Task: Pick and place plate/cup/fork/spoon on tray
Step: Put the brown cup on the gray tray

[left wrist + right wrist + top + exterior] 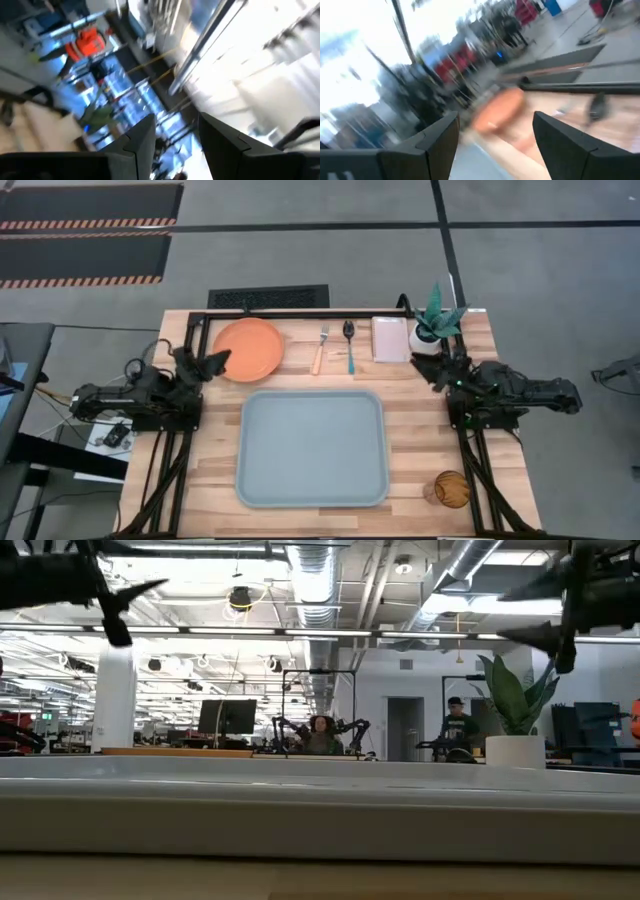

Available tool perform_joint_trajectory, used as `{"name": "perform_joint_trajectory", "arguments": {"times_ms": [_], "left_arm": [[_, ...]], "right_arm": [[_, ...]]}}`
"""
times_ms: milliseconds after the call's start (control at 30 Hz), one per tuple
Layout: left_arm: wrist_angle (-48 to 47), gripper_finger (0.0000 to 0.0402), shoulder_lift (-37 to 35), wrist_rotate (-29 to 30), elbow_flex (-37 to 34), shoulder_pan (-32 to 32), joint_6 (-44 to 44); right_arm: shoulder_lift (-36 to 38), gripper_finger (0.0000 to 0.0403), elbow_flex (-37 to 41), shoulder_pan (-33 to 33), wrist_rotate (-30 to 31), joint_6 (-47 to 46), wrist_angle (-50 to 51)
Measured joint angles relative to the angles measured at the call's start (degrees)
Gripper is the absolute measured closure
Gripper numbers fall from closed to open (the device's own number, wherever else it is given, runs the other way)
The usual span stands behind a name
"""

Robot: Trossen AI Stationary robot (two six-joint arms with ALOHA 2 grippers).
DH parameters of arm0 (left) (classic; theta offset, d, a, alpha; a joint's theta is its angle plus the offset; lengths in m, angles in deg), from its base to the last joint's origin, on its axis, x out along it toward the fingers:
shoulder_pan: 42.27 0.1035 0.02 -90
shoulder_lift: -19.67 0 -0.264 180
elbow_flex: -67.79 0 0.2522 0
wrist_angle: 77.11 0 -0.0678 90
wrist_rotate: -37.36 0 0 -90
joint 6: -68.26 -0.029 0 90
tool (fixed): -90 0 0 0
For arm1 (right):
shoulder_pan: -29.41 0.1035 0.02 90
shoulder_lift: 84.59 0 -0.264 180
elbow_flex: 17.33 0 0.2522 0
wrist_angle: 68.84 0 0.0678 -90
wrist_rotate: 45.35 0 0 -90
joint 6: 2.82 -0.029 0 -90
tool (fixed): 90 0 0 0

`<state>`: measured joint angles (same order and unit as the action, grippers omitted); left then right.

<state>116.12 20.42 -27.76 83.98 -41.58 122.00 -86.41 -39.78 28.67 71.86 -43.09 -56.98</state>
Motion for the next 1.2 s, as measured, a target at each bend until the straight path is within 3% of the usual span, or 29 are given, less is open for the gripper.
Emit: {"name": "perform_joint_trajectory", "arguments": {"times_ms": [200, 367, 500, 700, 867, 1067, 1200], "left_arm": [[-0.9, 0.0264, 3.2, 2.6, 9.6, 0.0, -5.9], [-1.1, 0.0264, 11.8, 2.9, 19.9, 0.0, -13.1], [-3.6, 0.0264, 20.6, 3.1, 28.9, 0.0, -16.4], [-12.6, 0.0264, 32.2, 1.1, 41.8, 0.0, -19.2], [-21.3, 0.0263, 38.0, -2.8, 50.5, 0.0, -19.2], [-22.9, 0.0234, 42.6, -9.6, 56.1, 0.0, -23.0], [-23.4, 0.0196, 43.6, -11.0, 57.5, 0.0, -25.0]], "right_arm": [[-0.1, 0.0127, -0.7, -1.0, -2.1, 0.6, -16.8], [-2.0, 0.0127, -8.0, -0.9, -3.4, 3.6, -14.9], [-7.6, 0.0127, -16.5, -0.8, -4.7, 8.4, -12.0], [-16.2, 0.0127, -29.0, -1.1, -3.7, 13.2, 0.9], [-21.1, 0.0127, -41.7, -1.7, -4.8, 11.2, 21.1], [-28.1, 0.0127, -54.9, -1.6, -15.1, 3.1, 37.9], [-34.1, 0.0127, -62.7, -1.5, -26.7, -1.7, 46.3]]}}
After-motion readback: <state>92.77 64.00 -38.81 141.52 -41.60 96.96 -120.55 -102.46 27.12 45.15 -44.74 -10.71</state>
